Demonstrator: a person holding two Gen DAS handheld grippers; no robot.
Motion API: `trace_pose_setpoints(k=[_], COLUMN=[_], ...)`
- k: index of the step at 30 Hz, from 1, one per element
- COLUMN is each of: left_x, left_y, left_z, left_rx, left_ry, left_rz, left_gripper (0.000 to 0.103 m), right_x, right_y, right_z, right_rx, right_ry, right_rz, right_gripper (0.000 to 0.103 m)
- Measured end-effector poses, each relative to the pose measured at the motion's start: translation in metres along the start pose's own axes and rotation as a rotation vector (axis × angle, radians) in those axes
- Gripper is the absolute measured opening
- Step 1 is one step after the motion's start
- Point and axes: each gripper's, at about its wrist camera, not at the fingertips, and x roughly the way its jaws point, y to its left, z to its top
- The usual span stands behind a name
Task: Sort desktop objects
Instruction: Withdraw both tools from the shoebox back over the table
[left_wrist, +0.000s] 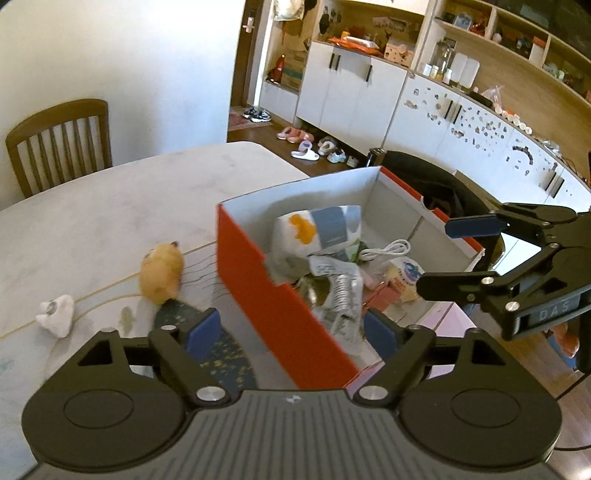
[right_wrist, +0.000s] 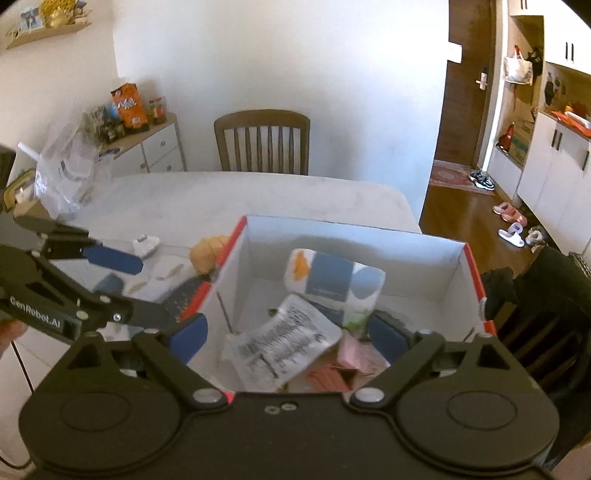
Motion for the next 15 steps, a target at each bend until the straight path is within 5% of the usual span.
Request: trace_pose_setpoints(k=[2, 15], left_x=[-0.006, -0.039], left_y=[0.010, 0.079], left_z=[-0.004, -0.025], left_rx=[-0.007, -0.021], left_ry=[-0.009, -0.042], left_rz=[0.007, 0.070], left_gripper=[0.103, 0.103], right_x=[0.000, 0.021], right_y=[0.010, 0.084], right_z=[0.002, 0.018], right_rx=[0.004, 0.015], right_ry=[-0.003, -0.018], right_rz=[-0.007, -0.029], right_gripper=[0.095, 0.097])
